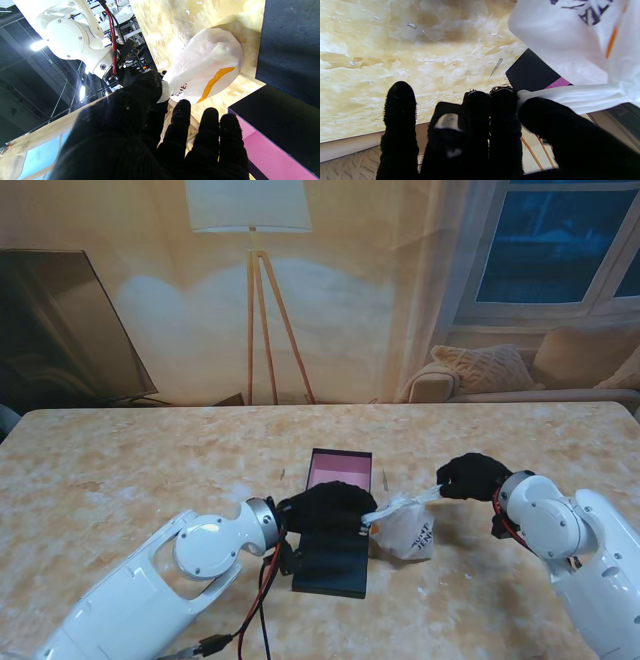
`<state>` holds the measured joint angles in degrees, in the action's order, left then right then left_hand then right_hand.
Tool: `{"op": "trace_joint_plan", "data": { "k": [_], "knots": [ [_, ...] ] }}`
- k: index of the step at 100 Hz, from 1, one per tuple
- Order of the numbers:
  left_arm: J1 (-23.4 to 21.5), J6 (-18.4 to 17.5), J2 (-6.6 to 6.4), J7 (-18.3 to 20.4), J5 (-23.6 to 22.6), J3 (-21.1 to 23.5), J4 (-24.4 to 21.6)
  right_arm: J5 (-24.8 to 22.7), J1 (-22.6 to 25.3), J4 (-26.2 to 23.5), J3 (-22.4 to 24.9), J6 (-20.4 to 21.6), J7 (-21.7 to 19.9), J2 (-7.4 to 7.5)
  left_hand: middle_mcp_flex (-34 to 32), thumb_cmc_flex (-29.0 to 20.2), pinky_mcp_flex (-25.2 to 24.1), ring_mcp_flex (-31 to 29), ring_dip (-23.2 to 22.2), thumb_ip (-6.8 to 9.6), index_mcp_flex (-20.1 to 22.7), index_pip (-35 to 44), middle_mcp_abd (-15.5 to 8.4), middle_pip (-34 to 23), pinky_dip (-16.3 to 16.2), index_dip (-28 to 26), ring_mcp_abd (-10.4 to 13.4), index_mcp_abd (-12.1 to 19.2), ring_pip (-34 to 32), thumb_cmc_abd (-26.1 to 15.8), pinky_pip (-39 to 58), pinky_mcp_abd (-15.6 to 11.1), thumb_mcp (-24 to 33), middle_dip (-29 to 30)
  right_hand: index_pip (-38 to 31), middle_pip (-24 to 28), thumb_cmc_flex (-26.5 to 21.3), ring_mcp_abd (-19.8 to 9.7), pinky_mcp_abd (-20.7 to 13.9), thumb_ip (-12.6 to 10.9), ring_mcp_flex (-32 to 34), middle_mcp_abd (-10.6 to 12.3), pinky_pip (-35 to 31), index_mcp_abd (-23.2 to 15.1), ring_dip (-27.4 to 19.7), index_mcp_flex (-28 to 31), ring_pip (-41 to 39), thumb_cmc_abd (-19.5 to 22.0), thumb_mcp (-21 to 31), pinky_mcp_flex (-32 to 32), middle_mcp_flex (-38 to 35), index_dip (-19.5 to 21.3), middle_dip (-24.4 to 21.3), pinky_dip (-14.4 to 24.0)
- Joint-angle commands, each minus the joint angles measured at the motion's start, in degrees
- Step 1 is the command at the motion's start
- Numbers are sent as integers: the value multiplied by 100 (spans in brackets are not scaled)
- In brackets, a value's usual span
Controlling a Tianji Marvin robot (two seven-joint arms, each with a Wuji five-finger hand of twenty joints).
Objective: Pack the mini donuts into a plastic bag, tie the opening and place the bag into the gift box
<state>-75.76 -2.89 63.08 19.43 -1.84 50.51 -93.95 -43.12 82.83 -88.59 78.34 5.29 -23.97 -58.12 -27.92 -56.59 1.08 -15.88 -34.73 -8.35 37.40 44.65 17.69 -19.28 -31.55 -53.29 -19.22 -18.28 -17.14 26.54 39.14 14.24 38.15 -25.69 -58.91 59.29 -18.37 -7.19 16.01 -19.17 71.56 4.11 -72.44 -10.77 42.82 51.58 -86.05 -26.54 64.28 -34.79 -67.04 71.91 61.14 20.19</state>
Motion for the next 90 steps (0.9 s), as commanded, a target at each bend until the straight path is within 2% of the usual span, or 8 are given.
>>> {"op": "trace_joint_plan", "data": {
  "k": [1,34,90],
  "knots": [
    [-35,-43,-41,112,-44,23,-14,-113,17,84,7,10,-68,21,-104,-47,24,-16,114,-134,641,621,-73,55,149,-185,101,8,121,128,-70,-167,84,63,-564,229,-643,-276,-65,-949,151,53,-166,-1078,184,428,-286,713,1186,-36,-242,64,138,60],
    [-24,-213,-68,139,-142,17,16,-359,-11,123,-20,87,-117,45,-76,-6,28,4,163,-187,727,613,-89,89,256,-108,112,75,145,203,-102,-213,151,95,-581,246,-622,-299,-78,-974,166,59,-155,-1103,193,436,-306,735,1197,-46,-255,70,150,50],
    [102,-332,-145,320,-404,-41,90,-449,-150,269,-152,3,-195,63,34,72,-33,120,239,-250,787,640,-57,187,427,-48,116,165,200,289,-154,-240,246,156,-622,275,-622,-337,-92,-998,189,70,-154,-1145,203,452,-340,757,1194,-56,-276,76,167,41]
  ]
}}
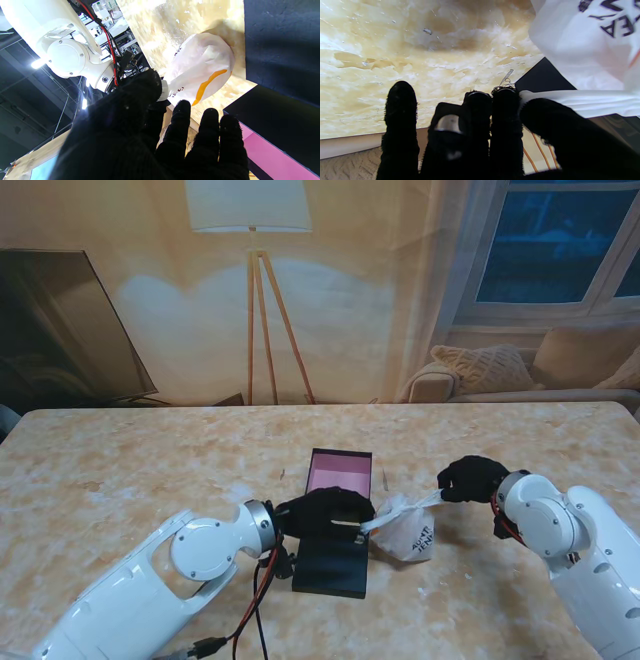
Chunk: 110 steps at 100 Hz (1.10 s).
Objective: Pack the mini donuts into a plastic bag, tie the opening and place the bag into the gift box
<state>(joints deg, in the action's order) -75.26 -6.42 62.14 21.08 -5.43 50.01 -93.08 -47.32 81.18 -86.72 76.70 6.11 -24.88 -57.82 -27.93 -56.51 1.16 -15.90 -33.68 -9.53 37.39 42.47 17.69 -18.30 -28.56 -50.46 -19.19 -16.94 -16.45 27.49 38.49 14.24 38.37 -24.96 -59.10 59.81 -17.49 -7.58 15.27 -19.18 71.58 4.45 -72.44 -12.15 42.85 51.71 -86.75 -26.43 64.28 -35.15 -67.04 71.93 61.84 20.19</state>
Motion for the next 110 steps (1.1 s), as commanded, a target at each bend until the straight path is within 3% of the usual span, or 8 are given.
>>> {"op": "trace_joint_plan", "data": {
  "k": [1,44,53,61,68,80,91,110],
  "knots": [
    [58,29,-54,165,-45,8,6,-29,14,81,11,-80,-109,34,43,64,-46,131,138,-133,787,857,-55,95,133,-329,115,30,136,193,-95,-245,227,86,-603,223,-710,-298,-18,-996,187,37,-153,-1006,200,438,-270,746,1192,-19,-276,74,97,41],
    [151,8,-108,386,-40,41,20,-2,-39,191,-37,-212,-108,29,15,125,-43,117,216,-160,757,854,-56,172,229,-328,111,135,191,180,-133,-213,232,134,-564,190,-724,-308,-7,-952,172,38,-152,-1032,194,400,-251,726,1139,-23,-247,53,87,35],
    [152,61,-83,247,-205,-8,-11,247,0,161,-21,-289,-3,-4,6,98,-17,82,203,-78,491,834,-61,164,229,-436,105,530,147,-31,-64,-190,-146,113,-177,-201,-1161,-216,75,-91,-56,-4,-74,-965,96,189,238,258,1033,54,-59,-260,-68,17],
    [186,12,-29,-50,-465,-102,18,444,137,-44,51,-366,-73,-9,14,109,17,42,141,-65,253,815,-92,108,129,-178,110,821,79,-65,47,-141,-465,59,576,-1117,-1810,194,240,2137,-694,-253,129,-627,-164,-424,1488,-181,558,350,477,-1366,-508,94],
    [229,-9,-4,-175,-599,-158,42,339,288,-232,172,-126,-128,11,81,203,4,76,134,-82,-45,584,-82,106,120,66,114,752,77,25,39,-151,-511,53,745,-1705,-1878,275,239,2842,-1076,-276,307,-515,-320,-1022,2284,-341,-358,517,841,-2155,-772,120],
    [228,75,31,-283,-624,-170,35,522,494,-517,350,75,-245,24,258,836,-62,185,135,-73,-413,-202,-42,123,68,343,96,436,95,3,-39,-163,-99,48,984,-2294,-1890,510,310,3010,-1509,-438,516,-140,-425,-1542,3065,-192,-1252,744,1287,-2867,-1111,212],
    [203,118,43,-329,-630,-140,15,722,592,-667,457,149,-347,34,376,1581,-89,242,148,342,-536,-1421,-14,173,45,1166,84,119,122,-302,-89,-163,380,55,1216,-2789,-1878,699,345,3020,-1896,-573,721,185,-558,-1961,3790,-12,-1958,973,1734,-3392,-1820,313],
    [177,77,36,-345,-684,-107,2,999,617,-679,521,152,-366,26,682,1947,-120,297,184,312,-934,-3331,-5,408,36,2524,83,-124,172,-226,-163,-158,352,192,2193,-3436,-1790,1016,458,2686,-2462,-860,1059,540,-823,-2061,4860,671,-2926,1380,2242,-3223,-2401,450]
  ]
}}
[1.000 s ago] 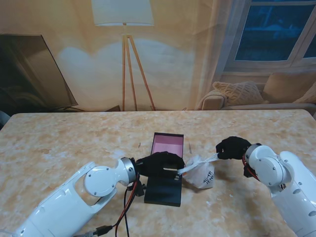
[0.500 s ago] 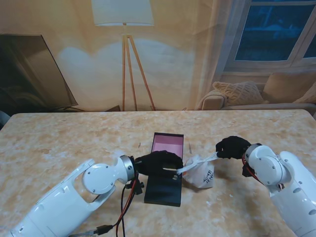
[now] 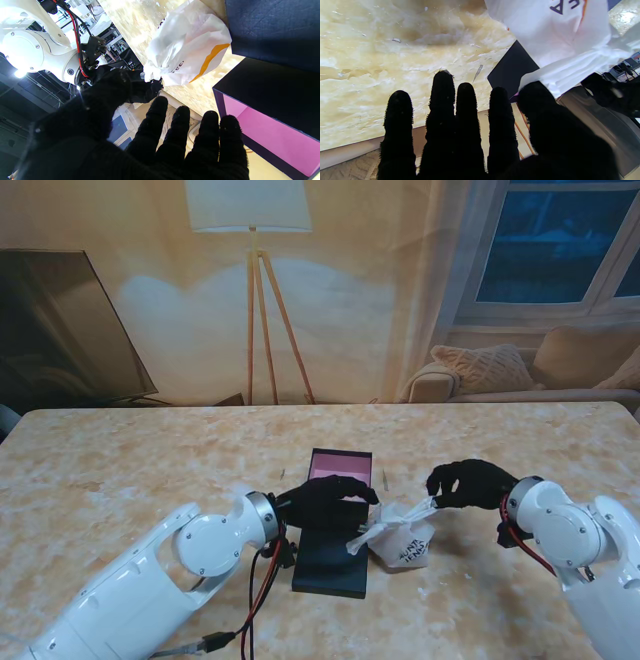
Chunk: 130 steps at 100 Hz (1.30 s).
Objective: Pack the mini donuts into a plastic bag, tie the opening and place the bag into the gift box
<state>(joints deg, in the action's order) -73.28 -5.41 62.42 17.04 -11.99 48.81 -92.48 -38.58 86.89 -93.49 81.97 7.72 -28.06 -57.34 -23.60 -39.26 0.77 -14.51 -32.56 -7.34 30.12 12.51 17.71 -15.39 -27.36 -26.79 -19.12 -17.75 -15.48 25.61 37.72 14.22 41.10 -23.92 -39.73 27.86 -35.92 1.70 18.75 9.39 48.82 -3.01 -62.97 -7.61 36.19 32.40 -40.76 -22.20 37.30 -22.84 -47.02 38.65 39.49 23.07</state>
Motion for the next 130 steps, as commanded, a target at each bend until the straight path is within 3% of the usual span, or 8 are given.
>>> {"op": "trace_joint_plan", "data": {
  "k": [1,20,36,72,96,105,121,130],
  "knots": [
    [-21,-27,9,54,-30,14,-58,140,47,0,-4,-8,-45,-23,261,241,-81,157,76,91,-246,-433,3,138,-87,226,75,-68,79,-33,-86,-156,77,106,295,-272,62,93,113,-185,-218,-128,129,94,-172,-140,307,277,-255,169,268,109,-185,162],
    [-11,5,18,0,-111,-21,-108,591,184,-9,134,9,158,-80,268,259,-37,91,-10,86,-176,-750,79,181,-121,516,47,-262,-34,-43,-47,-172,59,177,857,-594,38,294,222,-395,-545,-335,327,269,-323,-214,881,727,-720,446,563,318,-399,218],
    [158,19,45,-61,-219,-267,-94,517,401,-86,344,184,427,-121,181,444,29,-39,-637,43,-118,-782,158,-46,-449,636,-27,-398,-551,108,319,-144,195,-78,916,-640,49,312,253,-400,-523,-363,368,301,-325,-179,943,900,-947,475,541,325,-425,230],
    [561,415,148,-125,-241,-766,42,1271,491,-144,522,229,-243,-22,141,604,29,-99,-1221,-4,-15,-771,233,-213,-766,722,-102,-442,-872,343,506,-25,357,-456,1767,-1281,1031,454,283,-550,-1007,-514,754,574,-617,-549,1830,890,-1282,858,1091,347,-748,269],
    [681,311,112,-92,-554,-878,146,1138,531,-120,509,237,364,-138,84,733,55,-155,-1610,-79,111,-704,255,-333,-1080,683,-146,-385,-1110,639,748,33,678,-725,1779,-1295,996,479,298,-557,-1018,-566,827,635,-642,-519,1941,908,-1163,956,1125,364,-755,292],
    [721,245,101,-118,-747,-930,185,1031,513,-99,474,204,514,-166,95,801,81,-187,-2079,-131,228,-646,227,-524,-1454,603,-139,-280,-1437,859,1048,26,926,-1041,1758,-1251,924,474,301,-558,-982,-559,798,631,-619,-495,1898,973,-1161,918,1095,383,-736,313],
    [781,214,130,-234,-892,-1080,268,1112,398,16,375,-184,655,-218,267,902,95,-136,-3286,-218,371,-521,75,-1021,-2924,428,-95,29,-2169,1215,2283,-330,1250,-1848,1710,-1124,626,506,307,-571,-970,-626,773,727,-568,-416,1755,1075,-1367,937,1093,429,-697,331],
    [820,195,146,-292,-967,-1167,324,1171,340,107,341,-287,723,-239,333,940,80,-121,-3624,-243,366,-505,14,-1250,-3211,418,-60,104,-2410,1316,2508,-416,1345,-2162,1690,-1090,554,514,311,-582,-960,-623,747,725,-553,-360,1706,1088,-1400,938,1064,441,-689,341]
  ]
}}
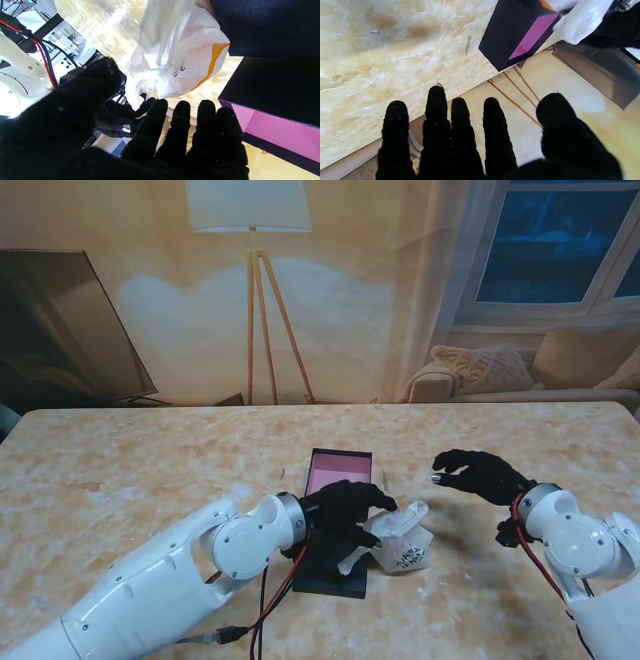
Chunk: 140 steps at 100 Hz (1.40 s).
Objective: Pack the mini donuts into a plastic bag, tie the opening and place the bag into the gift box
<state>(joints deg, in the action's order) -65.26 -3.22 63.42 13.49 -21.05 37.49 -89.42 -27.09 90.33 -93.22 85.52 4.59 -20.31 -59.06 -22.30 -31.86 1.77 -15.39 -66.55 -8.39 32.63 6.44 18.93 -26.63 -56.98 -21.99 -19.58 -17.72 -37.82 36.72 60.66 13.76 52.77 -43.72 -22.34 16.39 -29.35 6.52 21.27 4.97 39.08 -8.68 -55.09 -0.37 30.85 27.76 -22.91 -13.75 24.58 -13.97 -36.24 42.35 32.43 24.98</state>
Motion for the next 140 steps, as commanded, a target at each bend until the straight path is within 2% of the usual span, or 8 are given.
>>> {"op": "trace_joint_plan", "data": {
  "k": [1,46,79,81,86,107,117,140],
  "knots": [
    [22,-23,49,58,-66,-45,22,25,-10,89,-17,18,-49,-68,215,211,-31,-25,-299,-147,110,102,-122,-184,-302,-60,-7,115,-233,211,257,-384,185,-258,-51,81,-107,25,61,-139,17,-67,-45,0,-17,108,-84,243,-134,47,-64,72,25,151],
    [406,110,156,-124,-450,-614,283,-85,-96,262,-97,-114,190,-112,127,257,28,-168,-1015,-209,371,371,-274,-1014,-635,-104,82,413,-908,353,567,-388,328,-1272,-91,238,-265,12,63,-154,71,-39,-115,7,27,199,-275,244,-257,16,-144,112,43,157],
    [580,183,228,-209,-570,-889,389,-131,-97,289,-97,-102,226,-115,-308,-806,422,-632,-1018,-89,1007,2004,-528,-1442,-339,-862,261,1140,-1192,-50,691,-391,97,-1412,-137,276,-375,-16,62,-162,116,-17,-137,-3,37,310,-348,262,-297,2,-173,136,38,152],
    [587,185,232,-215,-577,-901,394,-135,-96,290,-96,-100,225,-114,-314,-854,425,-633,-1010,-119,999,2089,-531,-1445,-330,-898,260,1159,-1188,-76,694,-395,44,-1406,-139,279,-394,-17,61,-164,122,-20,-141,-10,38,315,-353,259,-295,-7,-178,137,38,152],
    [611,186,239,-218,-583,-930,409,-140,-95,295,-92,-94,223,-113,-422,-1243,495,-731,-979,-585,1055,2562,-570,-1490,-303,-1117,276,1323,-1216,-18,743,-397,-414,-1376,-150,282,-483,-22,74,-170,122,-7,-151,-30,38,336,-358,232,-276,-21,-184,142,38,153],
    [681,166,277,-199,-464,-992,450,-103,-107,315,-86,-57,55,-81,-771,-1992,716,-1018,-845,-525,1292,4630,-765,-1573,-238,-733,306,1842,-1248,-463,861,-429,-1583,-1198,-216,313,-804,-37,73,-171,227,46,-147,-134,57,411,-415,247,-286,-34,-310,167,46,142],
    [676,171,280,-202,-430,-975,416,-67,-116,323,-97,-78,46,-82,-725,-2048,701,-935,-703,-495,1316,4917,-773,-1323,-198,-713,279,1858,-1066,-586,818,-467,-1703,-977,-233,323,-868,-41,78,-172,260,71,-157,-148,78,413,-458,271,-328,-56,-328,171,57,141],
    [537,320,232,-37,-108,-725,82,-71,-122,345,-113,-52,229,-118,-941,-2130,962,-950,582,-510,1423,5029,-585,-171,-38,-646,246,1591,-145,-592,840,-609,-1599,612,-248,326,-1020,-59,79,-167,276,36,-201,-146,121,369,-558,292,-426,-96,-262,162,70,148]
  ]
}}
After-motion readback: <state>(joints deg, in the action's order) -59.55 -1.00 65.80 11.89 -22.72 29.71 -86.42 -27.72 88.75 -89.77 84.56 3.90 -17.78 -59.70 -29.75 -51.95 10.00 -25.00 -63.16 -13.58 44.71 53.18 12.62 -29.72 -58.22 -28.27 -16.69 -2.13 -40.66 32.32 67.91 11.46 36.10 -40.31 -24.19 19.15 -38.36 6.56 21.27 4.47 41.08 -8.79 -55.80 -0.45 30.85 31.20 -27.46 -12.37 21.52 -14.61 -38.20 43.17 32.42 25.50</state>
